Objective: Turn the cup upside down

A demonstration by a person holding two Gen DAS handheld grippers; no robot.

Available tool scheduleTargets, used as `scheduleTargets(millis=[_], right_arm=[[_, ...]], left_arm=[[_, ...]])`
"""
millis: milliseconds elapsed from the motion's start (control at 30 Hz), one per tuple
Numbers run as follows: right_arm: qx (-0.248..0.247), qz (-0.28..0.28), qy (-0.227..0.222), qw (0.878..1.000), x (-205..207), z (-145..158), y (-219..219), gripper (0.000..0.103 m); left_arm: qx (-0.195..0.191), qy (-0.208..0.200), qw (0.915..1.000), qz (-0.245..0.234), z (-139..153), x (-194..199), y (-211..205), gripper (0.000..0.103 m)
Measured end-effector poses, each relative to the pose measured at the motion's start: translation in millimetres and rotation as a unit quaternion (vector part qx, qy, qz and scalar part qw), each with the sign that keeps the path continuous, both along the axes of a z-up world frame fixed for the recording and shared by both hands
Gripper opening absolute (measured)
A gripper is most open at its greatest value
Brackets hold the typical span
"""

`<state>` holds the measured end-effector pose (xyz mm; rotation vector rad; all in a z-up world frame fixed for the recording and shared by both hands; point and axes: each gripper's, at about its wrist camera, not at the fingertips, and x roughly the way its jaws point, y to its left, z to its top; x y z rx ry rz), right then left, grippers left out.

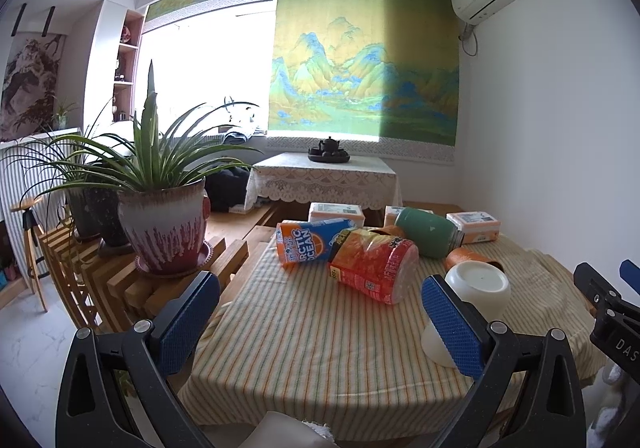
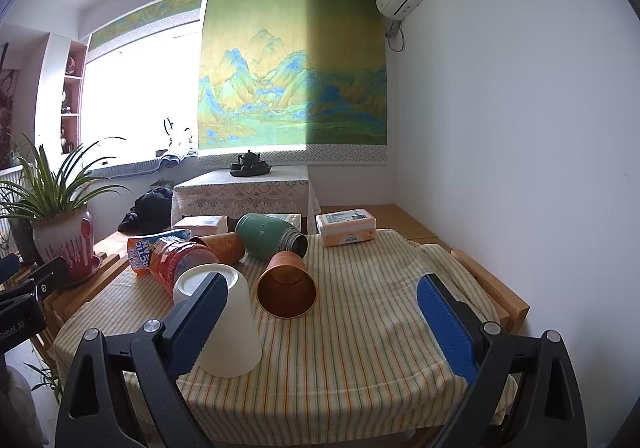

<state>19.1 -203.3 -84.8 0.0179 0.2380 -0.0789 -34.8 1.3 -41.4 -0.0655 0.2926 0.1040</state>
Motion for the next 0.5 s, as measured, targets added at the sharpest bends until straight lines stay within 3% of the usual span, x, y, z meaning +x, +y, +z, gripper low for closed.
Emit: scheduleTargets(millis=[500], right_arm=[[0.003, 0.011, 0.012, 1.0, 4.3, -3.2, 3.5, 0.094]], left_arm=[[0.0, 0.002, 1.0, -0.004, -0.8, 1.4, -2.9, 0.102]])
